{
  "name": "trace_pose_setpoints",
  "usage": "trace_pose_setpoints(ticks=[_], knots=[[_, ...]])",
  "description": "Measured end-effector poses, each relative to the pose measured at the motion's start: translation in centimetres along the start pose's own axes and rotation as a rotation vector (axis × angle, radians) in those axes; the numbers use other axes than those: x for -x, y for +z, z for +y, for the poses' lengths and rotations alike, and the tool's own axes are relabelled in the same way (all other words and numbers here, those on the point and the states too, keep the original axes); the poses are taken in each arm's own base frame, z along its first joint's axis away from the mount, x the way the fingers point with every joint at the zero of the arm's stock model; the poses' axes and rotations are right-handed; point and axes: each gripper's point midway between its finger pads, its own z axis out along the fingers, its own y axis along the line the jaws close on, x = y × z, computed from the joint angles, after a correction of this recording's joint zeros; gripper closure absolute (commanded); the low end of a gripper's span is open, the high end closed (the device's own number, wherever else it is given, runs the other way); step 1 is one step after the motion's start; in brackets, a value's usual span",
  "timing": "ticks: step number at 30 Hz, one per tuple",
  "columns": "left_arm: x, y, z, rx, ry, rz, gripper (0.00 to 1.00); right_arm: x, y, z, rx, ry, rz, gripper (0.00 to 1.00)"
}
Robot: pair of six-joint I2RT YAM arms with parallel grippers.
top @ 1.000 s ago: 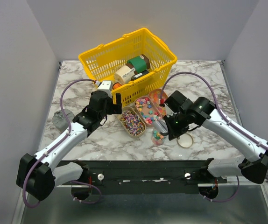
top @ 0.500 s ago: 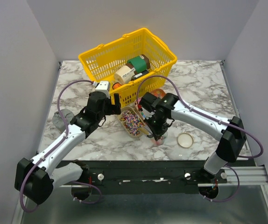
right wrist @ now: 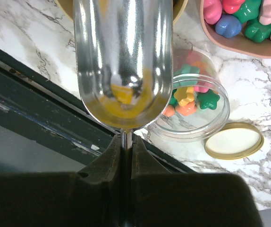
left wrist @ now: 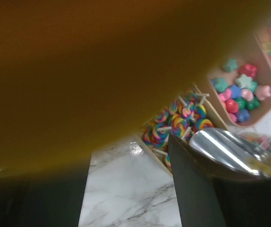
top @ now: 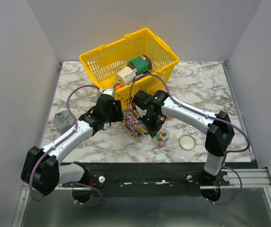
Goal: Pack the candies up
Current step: Scoop the fake candies from the storage box.
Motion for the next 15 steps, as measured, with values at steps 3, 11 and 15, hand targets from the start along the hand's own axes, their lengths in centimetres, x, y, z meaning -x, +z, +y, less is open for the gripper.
trace_pose_setpoints(ticks=[3,11,15], knots=[[0.1,1.3,-0.2,0.02,-0.021,0.033,0.44,0.0,0.3,-0.2,-0.01,-0.004,0.008,0.99],[0.4,1.9,-0.7,0.047,-0.087,0.063,0.48,0.2,0.4,-0.5,-0.025,-0.011,0.001,0.99],[0.5,1.7,-1.0,0.035,-0.113,0.047,0.47,0.6,0.5,-0.4,-0.023,-0.015,-0.015,0.99]])
